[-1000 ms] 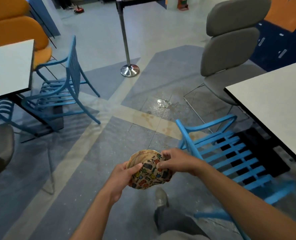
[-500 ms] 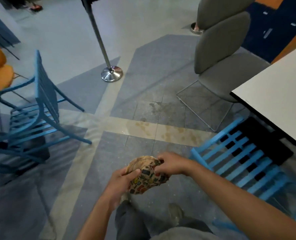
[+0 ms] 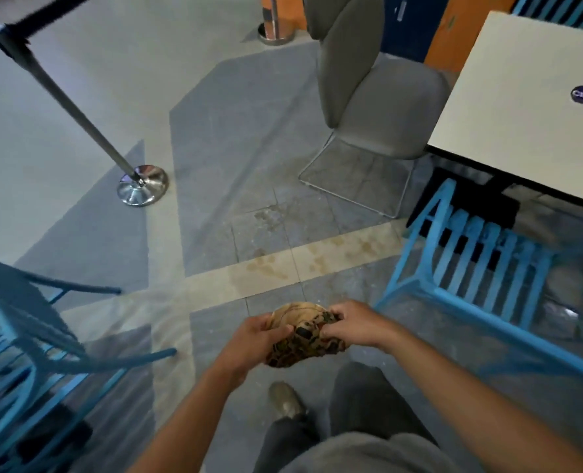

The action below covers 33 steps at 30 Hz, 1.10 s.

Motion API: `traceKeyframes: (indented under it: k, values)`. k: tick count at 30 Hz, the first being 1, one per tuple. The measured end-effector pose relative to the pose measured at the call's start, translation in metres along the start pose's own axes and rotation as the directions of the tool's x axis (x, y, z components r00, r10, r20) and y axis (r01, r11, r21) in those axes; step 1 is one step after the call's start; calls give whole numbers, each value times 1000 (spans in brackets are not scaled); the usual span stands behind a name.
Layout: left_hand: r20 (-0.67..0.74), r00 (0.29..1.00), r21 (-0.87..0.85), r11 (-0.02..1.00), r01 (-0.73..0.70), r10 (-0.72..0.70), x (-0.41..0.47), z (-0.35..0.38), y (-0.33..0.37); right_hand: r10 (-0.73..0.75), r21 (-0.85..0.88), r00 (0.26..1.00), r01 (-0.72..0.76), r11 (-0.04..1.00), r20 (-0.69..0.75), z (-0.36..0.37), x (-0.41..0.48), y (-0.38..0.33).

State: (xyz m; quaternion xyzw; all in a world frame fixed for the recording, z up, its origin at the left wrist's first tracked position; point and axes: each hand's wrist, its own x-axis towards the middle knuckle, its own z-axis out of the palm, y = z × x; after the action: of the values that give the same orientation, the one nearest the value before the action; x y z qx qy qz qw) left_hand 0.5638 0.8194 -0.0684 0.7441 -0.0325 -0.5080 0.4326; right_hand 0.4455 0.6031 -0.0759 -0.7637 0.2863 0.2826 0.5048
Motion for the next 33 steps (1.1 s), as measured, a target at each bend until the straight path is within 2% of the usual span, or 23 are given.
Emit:
traceKeyframes:
  k: [7,16,21,25,30,33]
  values:
    - [16,1000,18,1000,12,-13,60,-44,25,45,-15,996,-47,999,-75,-6,63,-35]
    - [-61,997,14,998,55,-54,143,-112,44,-35,-98,999,38,994,37,-23,174,-88]
    - [-68,994,36,996,83,-80,181,-142,51,-6,-129,998,14,991,64,-27,217,-114]
    - [10,995,149,984,101,-103,229,-169,55,34,-131,997,-25,991,68,-29,255,-127]
    - [149,982,368,929,52,-113,308,-208,48,114,-107,990,-104,989,85,-18,315,-134]
    - [248,957,412,910,39,-153,363,-239,41,167,-64,981,-161,985,101,-5,361,-138]
